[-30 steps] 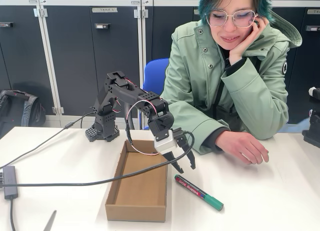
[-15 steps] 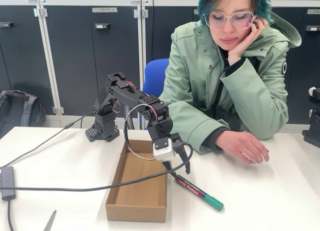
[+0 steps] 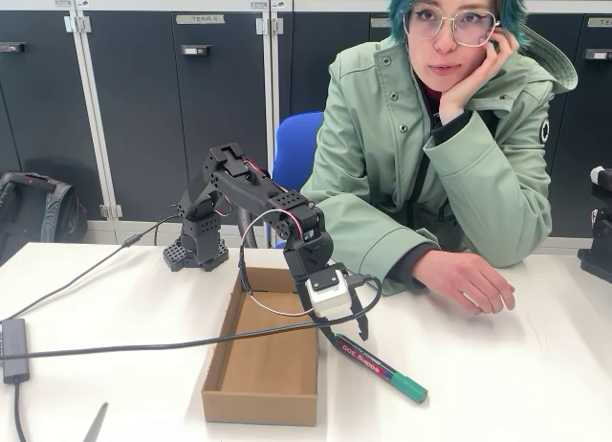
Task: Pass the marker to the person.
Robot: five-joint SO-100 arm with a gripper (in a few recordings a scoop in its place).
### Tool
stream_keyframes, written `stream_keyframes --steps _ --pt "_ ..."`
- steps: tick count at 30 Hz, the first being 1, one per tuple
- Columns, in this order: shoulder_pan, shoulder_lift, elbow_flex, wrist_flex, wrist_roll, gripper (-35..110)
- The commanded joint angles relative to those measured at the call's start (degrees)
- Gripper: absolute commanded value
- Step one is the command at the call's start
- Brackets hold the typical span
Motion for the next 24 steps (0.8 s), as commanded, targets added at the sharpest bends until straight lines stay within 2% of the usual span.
stream_keyframes --steps 1,12,24 --pt "0.8 -0.7 -1.7 0.4 -4.7 21" --pt "2.5 -5.2 -4.1 1.6 -14.2 20" --pt "3.5 -6.4 -6.1 3.7 -14.2 19"
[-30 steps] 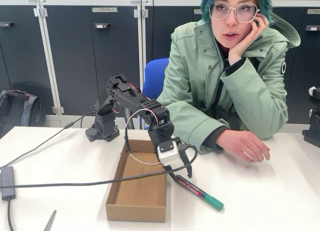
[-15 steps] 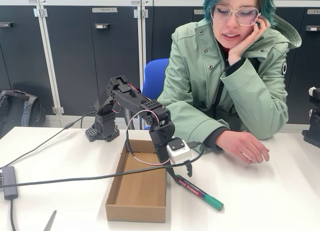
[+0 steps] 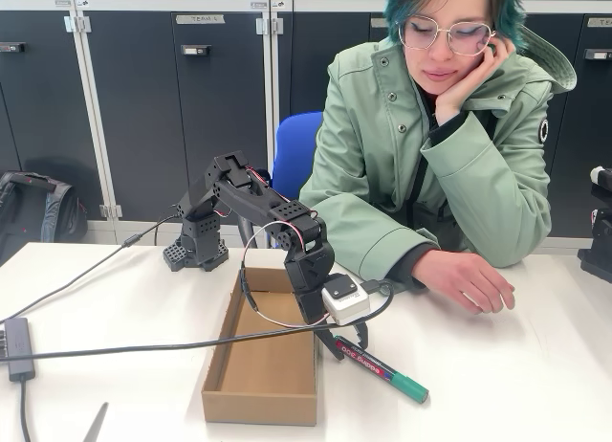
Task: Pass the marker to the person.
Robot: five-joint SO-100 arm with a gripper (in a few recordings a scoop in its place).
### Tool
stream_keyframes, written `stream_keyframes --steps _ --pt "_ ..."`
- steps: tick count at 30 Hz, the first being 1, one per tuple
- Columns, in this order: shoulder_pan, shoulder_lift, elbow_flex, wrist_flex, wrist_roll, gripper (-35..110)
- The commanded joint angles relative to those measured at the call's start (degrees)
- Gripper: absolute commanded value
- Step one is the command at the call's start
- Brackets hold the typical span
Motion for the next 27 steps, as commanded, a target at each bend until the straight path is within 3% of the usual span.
stream_keyframes --steps 1,17,21,27 --pt "1.2 0.4 0.2 2.3 -1.3 19" --pt "1.4 -0.3 -4.1 20.8 -1.5 18" --pt "1.8 -0.6 -4.3 20.3 -2.9 17" --pt "3.2 -1.3 -4.0 11.3 -4.4 17"
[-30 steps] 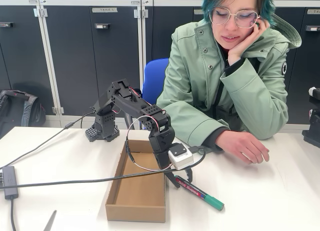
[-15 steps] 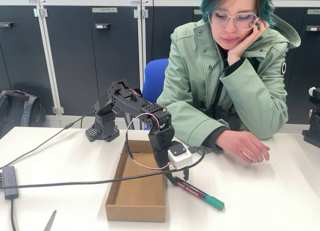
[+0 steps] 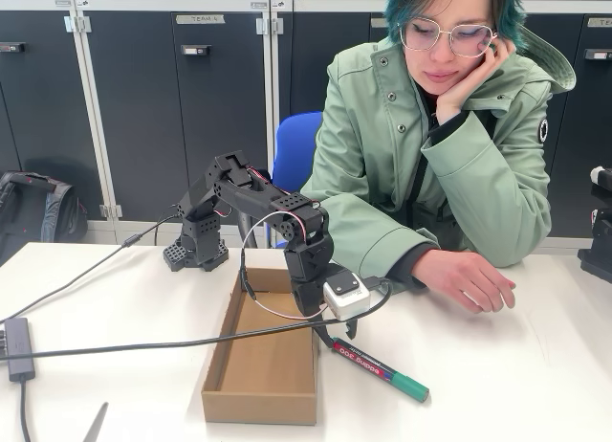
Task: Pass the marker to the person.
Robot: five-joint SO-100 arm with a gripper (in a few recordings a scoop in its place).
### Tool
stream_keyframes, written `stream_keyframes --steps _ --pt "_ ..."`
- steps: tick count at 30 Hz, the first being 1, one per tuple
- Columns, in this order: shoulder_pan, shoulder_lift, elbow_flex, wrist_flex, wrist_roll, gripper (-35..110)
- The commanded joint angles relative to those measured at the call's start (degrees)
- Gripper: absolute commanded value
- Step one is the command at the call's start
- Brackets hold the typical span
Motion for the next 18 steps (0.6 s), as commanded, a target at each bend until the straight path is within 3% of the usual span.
stream_keyframes --steps 1,10,18 --pt "2.8 -1.3 0.7 -5.0 -2.0 17" --pt "4.8 -3.4 0.2 -14.2 -4.9 15" --pt "5.5 -3.9 0.0 -14.8 -6.8 11"
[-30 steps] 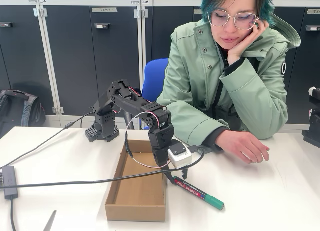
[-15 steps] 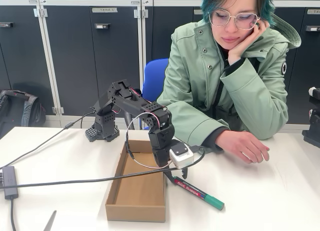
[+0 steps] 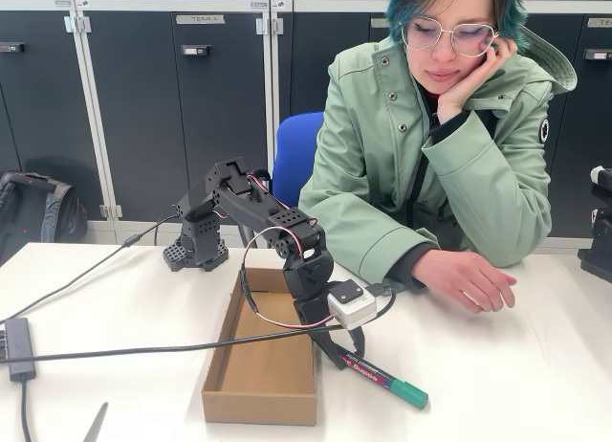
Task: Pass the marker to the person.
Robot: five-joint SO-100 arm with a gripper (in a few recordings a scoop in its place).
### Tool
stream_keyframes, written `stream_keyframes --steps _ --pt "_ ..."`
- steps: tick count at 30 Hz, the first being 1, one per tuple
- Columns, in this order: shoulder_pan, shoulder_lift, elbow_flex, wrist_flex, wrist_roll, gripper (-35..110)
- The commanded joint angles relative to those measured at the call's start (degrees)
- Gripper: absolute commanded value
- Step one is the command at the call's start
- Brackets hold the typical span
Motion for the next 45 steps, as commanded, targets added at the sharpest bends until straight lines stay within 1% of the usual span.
stream_keyframes --steps 1,4,5,14,19,26,37,45 --pt "3.1 0.1 0.0 0.0 -1.2 7" --pt "3.1 0.3 0.2 0.2 -1.3 -4" --pt "3.1 0.3 0.2 0.2 -1.3 -5" --pt "3.6 2.4 0.2 3.8 -0.1 -5" --pt "2.8 6.9 0.6 5.4 0.8 -5" --pt "1.1 14.2 1.4 7.3 5.1 -5" --pt "-2.0 29.2 2.9 11.3 11.2 -5" --pt "-4.5 44.2 1.7 18.7 12.9 -5"
